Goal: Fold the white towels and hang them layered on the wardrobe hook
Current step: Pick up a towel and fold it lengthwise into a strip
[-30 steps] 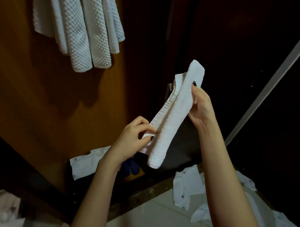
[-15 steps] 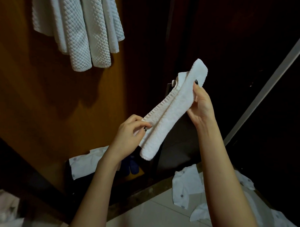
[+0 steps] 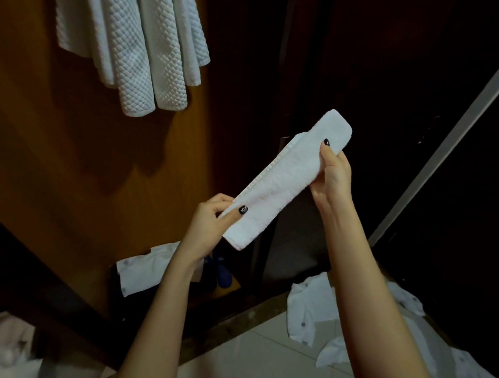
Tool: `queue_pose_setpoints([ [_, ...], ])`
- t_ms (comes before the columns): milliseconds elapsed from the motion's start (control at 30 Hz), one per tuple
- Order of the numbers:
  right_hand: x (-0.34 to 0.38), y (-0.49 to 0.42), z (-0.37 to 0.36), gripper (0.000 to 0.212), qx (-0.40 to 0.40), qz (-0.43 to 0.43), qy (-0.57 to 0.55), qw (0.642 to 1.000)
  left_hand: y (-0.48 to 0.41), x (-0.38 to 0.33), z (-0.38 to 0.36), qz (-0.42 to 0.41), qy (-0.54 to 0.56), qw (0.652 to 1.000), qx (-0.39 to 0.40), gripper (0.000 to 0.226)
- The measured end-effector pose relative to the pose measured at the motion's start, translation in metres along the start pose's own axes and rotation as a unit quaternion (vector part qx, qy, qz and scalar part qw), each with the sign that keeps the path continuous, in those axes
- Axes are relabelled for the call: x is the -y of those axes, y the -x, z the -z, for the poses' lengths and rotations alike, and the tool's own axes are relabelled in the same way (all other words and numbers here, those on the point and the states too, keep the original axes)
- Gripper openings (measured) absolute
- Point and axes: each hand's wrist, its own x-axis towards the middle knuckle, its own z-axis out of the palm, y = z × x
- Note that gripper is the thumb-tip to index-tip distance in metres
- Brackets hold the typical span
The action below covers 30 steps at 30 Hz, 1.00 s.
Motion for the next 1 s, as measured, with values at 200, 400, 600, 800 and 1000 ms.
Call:
queue_pose_setpoints([
  [200, 0.002, -0.001, 0.0, 0.031, -0.003, 0.005, 0.048, 0.999, 0.0, 0.007, 0.014, -0.001, 0.092, 0.995, 0.041, 0.011],
  [400, 0.004, -0.007, -0.007, 0.034, -0.008, -0.008, 0.075, 0.997, -0.022, 0.006, 0.049, 0.015, 0.004, 1.0, 0.023, 0.019],
  [600, 0.007, -0.022, -0.025, 0.042, 0.034, -0.012, 0.135, 0.99, -0.053, -0.012, 0.102, -0.003, -0.089, 0.994, 0.056, 0.011],
  [800, 0.018, -0.042, -0.06, 0.016, 0.144, 0.0, 0.182, 0.973, -0.083, -0.055, 0.175, 0.008, -0.088, 0.994, 0.069, 0.027],
  [1000, 0.046, -0.067, -0.134, 0.021, 0.226, 0.09, 0.237, 0.941, -0.115, -0.122, 0.243, -0.051, -0.225, 0.973, 0.03, 0.009],
])
